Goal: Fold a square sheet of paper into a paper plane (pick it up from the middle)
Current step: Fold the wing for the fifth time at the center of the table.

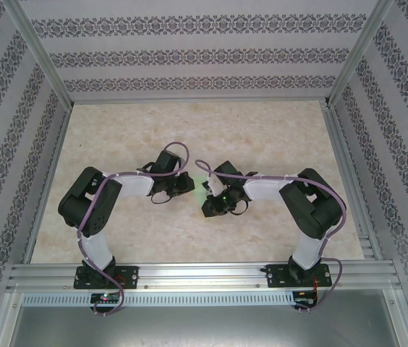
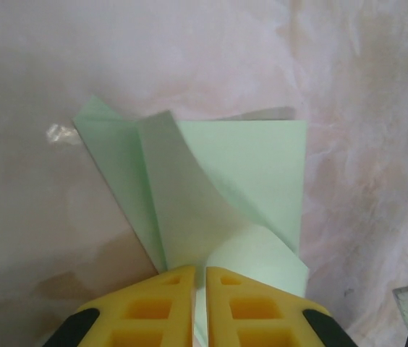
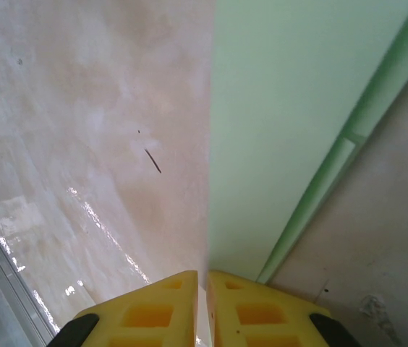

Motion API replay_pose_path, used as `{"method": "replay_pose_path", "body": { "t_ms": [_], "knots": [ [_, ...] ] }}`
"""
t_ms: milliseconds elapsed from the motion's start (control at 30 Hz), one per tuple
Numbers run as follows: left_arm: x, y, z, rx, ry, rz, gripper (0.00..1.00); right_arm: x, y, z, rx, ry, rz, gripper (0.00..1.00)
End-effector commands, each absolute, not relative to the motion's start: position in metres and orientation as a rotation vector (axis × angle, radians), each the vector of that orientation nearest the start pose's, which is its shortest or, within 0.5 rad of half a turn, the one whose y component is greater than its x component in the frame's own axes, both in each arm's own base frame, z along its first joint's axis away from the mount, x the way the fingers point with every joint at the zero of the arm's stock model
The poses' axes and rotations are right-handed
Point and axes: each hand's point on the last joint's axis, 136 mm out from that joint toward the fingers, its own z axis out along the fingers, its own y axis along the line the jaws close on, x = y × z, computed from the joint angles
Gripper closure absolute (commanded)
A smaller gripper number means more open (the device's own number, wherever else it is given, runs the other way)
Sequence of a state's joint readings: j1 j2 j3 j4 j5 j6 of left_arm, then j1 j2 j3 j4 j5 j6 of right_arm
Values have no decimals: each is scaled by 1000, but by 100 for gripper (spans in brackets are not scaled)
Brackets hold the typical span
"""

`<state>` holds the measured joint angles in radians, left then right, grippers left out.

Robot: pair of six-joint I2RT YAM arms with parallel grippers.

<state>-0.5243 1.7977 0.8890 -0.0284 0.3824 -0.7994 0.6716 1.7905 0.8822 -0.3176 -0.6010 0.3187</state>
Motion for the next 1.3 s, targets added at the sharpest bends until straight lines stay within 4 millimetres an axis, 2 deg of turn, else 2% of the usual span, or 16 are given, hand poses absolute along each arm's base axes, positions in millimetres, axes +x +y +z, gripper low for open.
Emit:
{"method": "replay_pose_path", "body": {
  "t_ms": [0,100,167,400,667,967,1267],
  "knots": [
    [332,-261,50,-138,2628,-967,86,204,266,-17,-667,3016,876,86],
    [329,-264,62,-117,2577,-1033,86,215,270,-16,-698,2995,884,86],
    [325,-265,62,-113,2562,-1067,86,223,273,-14,-712,2984,891,86],
    [315,-283,54,-90,2552,-1190,86,240,284,-11,-721,2952,924,86],
    [314,-294,40,-109,2573,-1244,86,246,285,-11,-711,2944,924,86],
    [311,-274,6,-221,2700,-1041,88,256,284,-1,-680,2876,885,86],
    [298,-253,-20,-291,2796,-883,89,262,293,41,-633,2710,885,85]
  ]
}}
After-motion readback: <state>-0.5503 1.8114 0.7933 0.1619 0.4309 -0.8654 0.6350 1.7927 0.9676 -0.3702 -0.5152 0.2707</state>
